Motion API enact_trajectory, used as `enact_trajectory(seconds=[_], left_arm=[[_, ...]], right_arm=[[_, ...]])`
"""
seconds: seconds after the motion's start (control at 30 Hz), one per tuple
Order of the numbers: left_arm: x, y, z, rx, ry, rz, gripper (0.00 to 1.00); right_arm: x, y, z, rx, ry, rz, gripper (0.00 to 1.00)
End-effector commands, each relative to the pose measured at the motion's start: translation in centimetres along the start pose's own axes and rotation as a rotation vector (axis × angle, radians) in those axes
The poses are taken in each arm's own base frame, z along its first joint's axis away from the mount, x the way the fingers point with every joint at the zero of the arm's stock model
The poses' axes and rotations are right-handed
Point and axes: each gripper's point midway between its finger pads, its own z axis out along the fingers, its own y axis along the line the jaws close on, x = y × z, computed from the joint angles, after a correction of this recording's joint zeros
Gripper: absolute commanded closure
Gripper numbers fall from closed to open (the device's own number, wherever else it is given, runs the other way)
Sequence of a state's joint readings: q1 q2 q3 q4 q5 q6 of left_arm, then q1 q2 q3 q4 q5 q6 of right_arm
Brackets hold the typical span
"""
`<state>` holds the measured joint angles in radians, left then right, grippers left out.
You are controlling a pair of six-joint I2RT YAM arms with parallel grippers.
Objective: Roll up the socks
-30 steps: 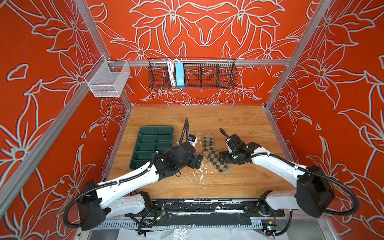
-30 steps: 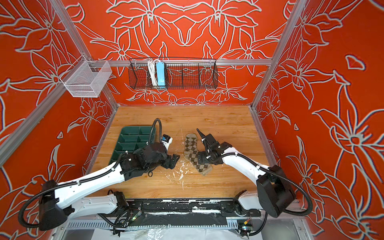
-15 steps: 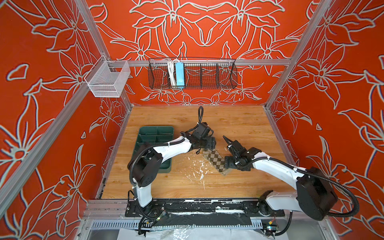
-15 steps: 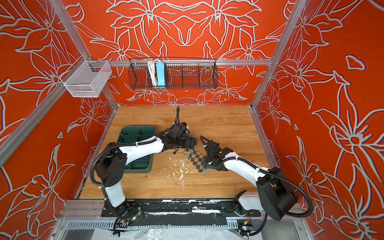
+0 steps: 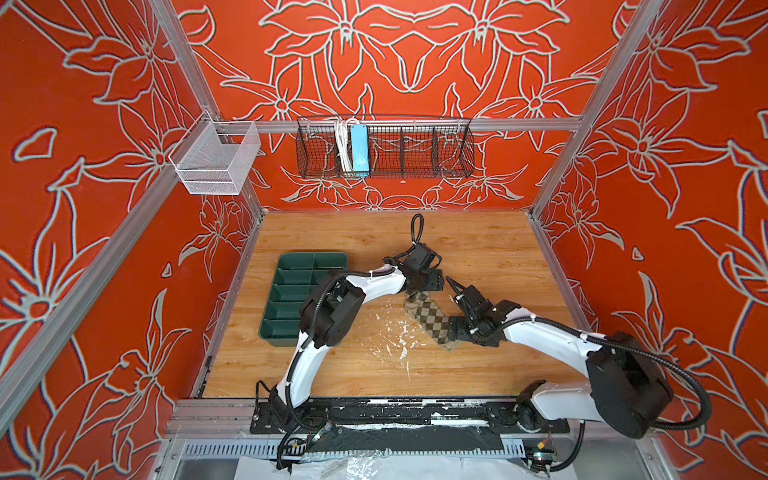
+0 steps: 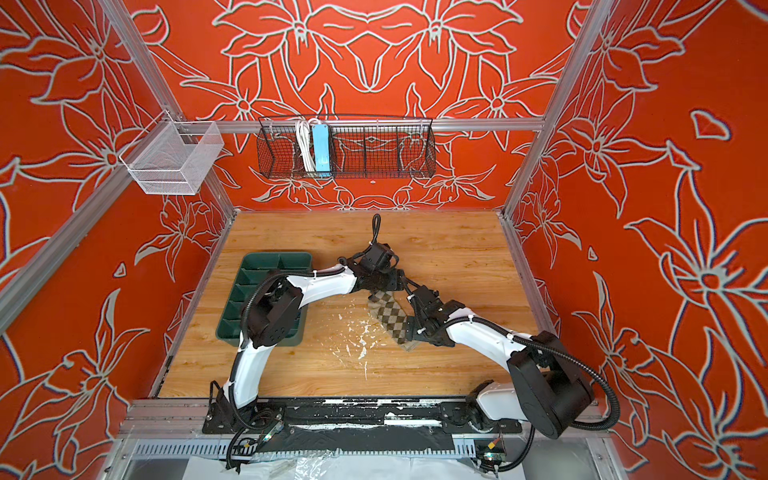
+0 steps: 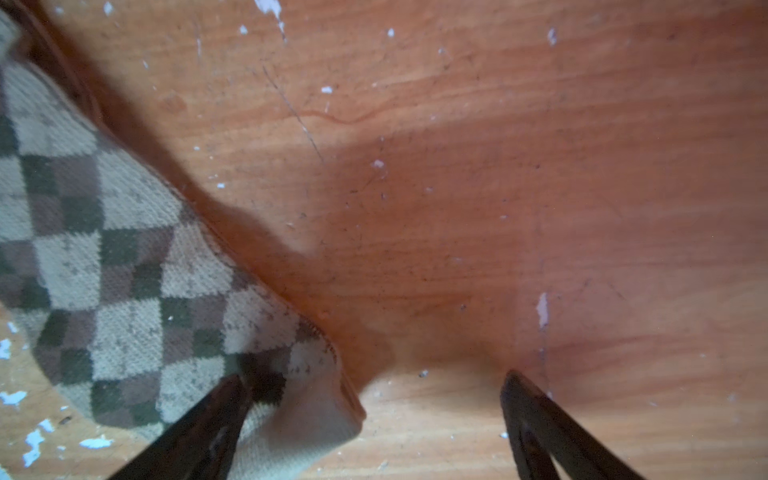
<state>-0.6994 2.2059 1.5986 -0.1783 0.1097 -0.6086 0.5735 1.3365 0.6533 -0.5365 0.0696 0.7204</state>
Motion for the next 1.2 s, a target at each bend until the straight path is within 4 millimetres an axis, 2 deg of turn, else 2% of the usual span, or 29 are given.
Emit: enact_trajectory(seconds=[0.0,0.17,0.33,0.5,0.7,0.77,0.83,1.07,1.17], left_arm=[[0.4,2.5,1.5,-0.071,0.03,-0.055,0.22],[0.4,5.4,2.2,-0.129,0.044,-0.118,0.23],[0.1,6.7,2.3,-0.148,0.051,-0.108,0.23],[-0.2,6.9,2.5,-0.141,0.066,-0.094,0.23],[-0.4,6.5,2.5,-0.127,0.068,-0.079,0.23],[-0.3,6.5,2.5,-0.126,0.074,-0.068,0.23],[-0.2,6.6,2.4,-0.129,0.079,-0.059,0.23],[0.0,6.4,2.4,-0.118,0.097,-0.03,0.23],[0.0,6.3,2.3,-0.116,0.098,-0.025,0.22]], right_arm=[[0.9,-0.4,0.5,0.011,0.024,0.028,0.02],[2.4,-0.8,0.6,0.012,0.046,0.03,0.02],[4.3,-0.5,0.5,0.0,0.053,0.016,0.02],[5.8,0.8,0.9,-0.011,0.046,0.002,0.02],[6.4,2.8,1.8,0.014,0.056,-0.039,0.02],[6.1,2.7,1.4,0.073,0.044,-0.062,0.02],[5.0,2.4,-0.1,0.122,-0.003,-0.096,0.02],[0.9,4.4,-6.7,-0.056,-0.216,-0.198,0.02],[-0.9,3.9,-7.7,-0.058,-0.293,-0.201,0.02]])
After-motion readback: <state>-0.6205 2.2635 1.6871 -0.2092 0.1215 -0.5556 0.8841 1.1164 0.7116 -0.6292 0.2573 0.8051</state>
